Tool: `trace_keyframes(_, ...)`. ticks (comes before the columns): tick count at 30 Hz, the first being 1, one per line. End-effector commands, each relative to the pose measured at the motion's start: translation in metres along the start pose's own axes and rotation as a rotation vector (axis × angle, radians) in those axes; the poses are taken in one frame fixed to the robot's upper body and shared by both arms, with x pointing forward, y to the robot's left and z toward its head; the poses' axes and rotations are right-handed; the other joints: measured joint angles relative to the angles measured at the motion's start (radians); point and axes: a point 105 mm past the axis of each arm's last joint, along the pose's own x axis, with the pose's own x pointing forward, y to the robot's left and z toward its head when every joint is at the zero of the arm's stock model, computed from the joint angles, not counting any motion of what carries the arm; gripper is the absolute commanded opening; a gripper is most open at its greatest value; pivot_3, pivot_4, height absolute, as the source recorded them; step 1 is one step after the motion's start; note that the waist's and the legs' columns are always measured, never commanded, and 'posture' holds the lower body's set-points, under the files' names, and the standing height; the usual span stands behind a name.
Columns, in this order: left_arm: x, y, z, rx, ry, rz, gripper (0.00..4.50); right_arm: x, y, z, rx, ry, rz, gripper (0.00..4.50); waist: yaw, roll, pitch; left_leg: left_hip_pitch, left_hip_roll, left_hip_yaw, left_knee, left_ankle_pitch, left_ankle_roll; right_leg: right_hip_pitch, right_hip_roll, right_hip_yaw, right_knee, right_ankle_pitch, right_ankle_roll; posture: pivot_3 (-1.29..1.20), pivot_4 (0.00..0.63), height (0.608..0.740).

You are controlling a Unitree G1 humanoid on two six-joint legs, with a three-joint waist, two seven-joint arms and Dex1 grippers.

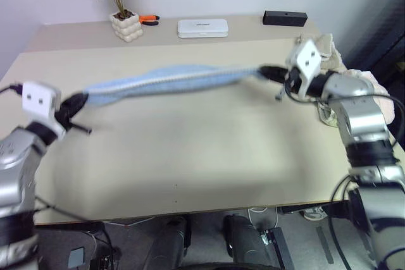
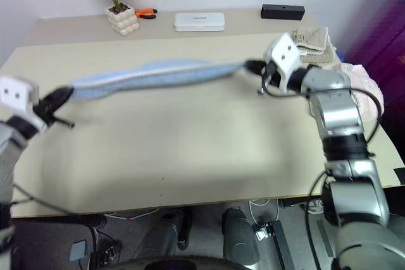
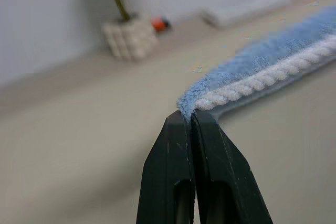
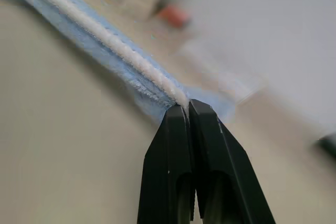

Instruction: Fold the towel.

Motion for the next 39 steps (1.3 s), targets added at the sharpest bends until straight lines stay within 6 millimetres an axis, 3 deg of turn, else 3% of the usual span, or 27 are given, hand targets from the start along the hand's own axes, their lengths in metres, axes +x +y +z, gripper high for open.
trace_keyframes(1, -0.037, -0.009, -0.002, -0.008, 0.074, -0.083, 0.00, -0.025, 0.026, 0.002, 0.011, 0.051, 0.165, 0.03, 0.003, 0.001, 0.000, 0.000, 0.000, 0.000, 0.000, 0.000, 0.000, 0.000, 0.000, 0.000, 0.000, 0.000, 0.000, 0.00, 0.150, 0.740)
trace_keyframes(6, -0.069, -0.026, -0.013, -0.087, 0.179, -0.173, 0.00, -0.052, 0.054, -0.004, 0.074, 0.132, 0.336, 0.03, 0.014, 0.001, 0.000, 0.004, 0.002, 0.000, 0.001, 0.000, 0.000, 0.005, -0.001, 0.000, -0.003, -0.003, -0.005, 0.00, 0.150, 0.740)
trace_keyframes(9, -0.071, -0.024, -0.016, -0.090, 0.202, -0.163, 0.00, -0.048, 0.049, -0.002, 0.056, 0.122, 0.305, 0.03, 0.023, 0.001, 0.000, 0.004, 0.003, 0.002, 0.001, 0.000, 0.000, 0.006, -0.001, 0.000, -0.004, -0.004, -0.006, 0.00, 0.150, 0.740)
trace_keyframes(15, -0.035, 0.000, -0.024, -0.029, 0.181, -0.058, 0.00, -0.008, 0.015, -0.008, -0.036, 0.111, 0.118, 0.03, 0.029, 0.000, -0.001, 0.005, 0.003, 0.003, 0.002, 0.000, 0.000, 0.007, -0.001, -0.001, -0.005, -0.003, -0.007, 0.00, 0.150, 0.740)
trace_keyframes(20, -0.009, 0.011, -0.039, -0.012, 0.191, -0.025, 0.00, 0.021, 0.008, -0.022, -0.049, 0.131, 0.082, 0.03, 0.028, 0.000, -0.001, 0.004, 0.002, 0.003, 0.000, 0.000, 0.000, 0.005, 0.000, -0.001, -0.004, 0.000, -0.003, 0.00, 0.150, 0.740)
trace_keyframes(26, 0.012, 0.013, -0.047, -0.024, 0.180, -0.015, 0.00, 0.042, 0.004, -0.034, -0.035, 0.125, 0.055, 0.03, 0.024, 0.000, -0.001, 0.004, 0.002, 0.003, 0.000, -0.001, 0.000, 0.004, 0.001, -0.001, -0.003, 0.000, -0.002, 0.00, 0.150, 0.740)
trace_keyframes(31, 0.022, 0.017, -0.049, -0.081, 0.158, 0.028, 0.00, 0.048, -0.003, -0.044, -0.019, 0.130, -0.013, 0.03, 0.023, 0.000, -0.001, 0.005, 0.002, 0.003, 0.000, 0.000, -0.001, 0.004, 0.001, -0.001, -0.003, 0.001, -0.002, 0.00, 0.150, 0.740)
trace_keyframes(34, 0.022, 0.021, -0.051, -0.088, 0.159, 0.062, 0.98, 0.047, -0.005, -0.044, -0.009, 0.125, -0.017, 0.91, 0.022, 0.000, -0.001, 0.005, 0.002, 0.003, 0.000, 0.000, -0.001, 0.004, 0.001, -0.001, -0.002, 0.001, -0.001, 0.00, 0.150, 0.740)
trace_keyframes(38, 0.021, 0.029, -0.049, -0.111, 0.132, 0.143, 2.95, 0.043, -0.011, -0.045, -0.026, 0.129, -0.048, 2.87, 0.022, 0.000, -0.001, 0.005, 0.002, 0.002, 0.000, 0.000, -0.001, 0.004, 0.001, -0.001, -0.002, 0.001, -0.001, 0.00, 0.150, 0.740)
trace_keyframes(39, 0.020, 0.032, -0.048, -0.127, 0.120, 0.163, 2.98, 0.041, -0.013, -0.044, -0.031, 0.131, -0.062, 3.38, 0.022, 0.000, -0.001, 0.005, 0.002, 0.002, 0.000, 0.000, -0.001, 0.004, 0.001, -0.001, -0.002, 0.001, -0.001, 0.00, 0.150, 0.740)
